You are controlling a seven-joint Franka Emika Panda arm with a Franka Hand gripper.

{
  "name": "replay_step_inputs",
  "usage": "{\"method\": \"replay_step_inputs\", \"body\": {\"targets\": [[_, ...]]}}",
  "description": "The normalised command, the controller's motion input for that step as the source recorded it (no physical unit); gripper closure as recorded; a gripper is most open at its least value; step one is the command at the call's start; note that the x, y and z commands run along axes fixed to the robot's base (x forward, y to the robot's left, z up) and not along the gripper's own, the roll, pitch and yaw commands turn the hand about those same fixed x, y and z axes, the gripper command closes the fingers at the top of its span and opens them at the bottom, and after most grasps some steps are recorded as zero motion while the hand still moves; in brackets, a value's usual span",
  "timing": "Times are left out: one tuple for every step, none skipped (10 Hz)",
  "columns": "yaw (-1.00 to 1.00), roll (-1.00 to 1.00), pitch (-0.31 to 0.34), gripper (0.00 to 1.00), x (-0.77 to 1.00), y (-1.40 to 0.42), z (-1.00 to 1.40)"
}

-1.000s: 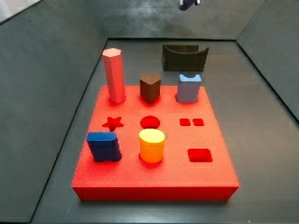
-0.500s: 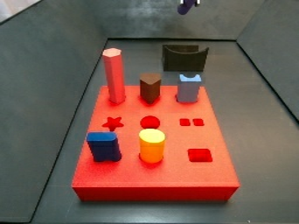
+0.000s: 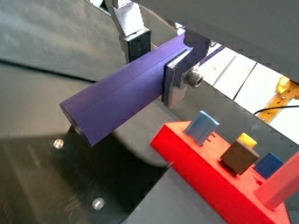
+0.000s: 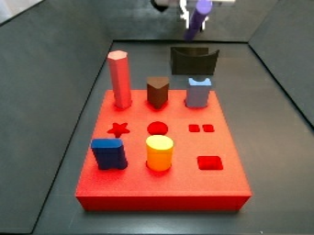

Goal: Pick up the round object. Move up. Place the round object on the fixture. Regrasp the round object. Move to above the board. Insert the round object.
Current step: Place the round object on the fixture.

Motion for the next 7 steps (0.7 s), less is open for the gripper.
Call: {"method": "replay_step_inputs", "body": {"targets": [[-0.23, -0.34, 0.067, 1.00, 0.20, 0.14, -1.00], [-0.20, -0.22, 0.019, 1.00, 0.20, 0.14, -1.00], [-0.18, -0.18, -0.012, 1.00, 0.19, 0.13, -0.90], [-0.14, -0.17, -0.034, 1.00, 0.14, 0.10, -0.63], [-0.13, -0.17, -0.043, 1.00, 0.13, 0.08, -0.50], [-0.09, -0.15, -0.044, 1.00, 0.10, 0.07, -0.28], [-0.08, -0.12, -0.048, 1.00, 0.09, 0.08, -0.21]]}}
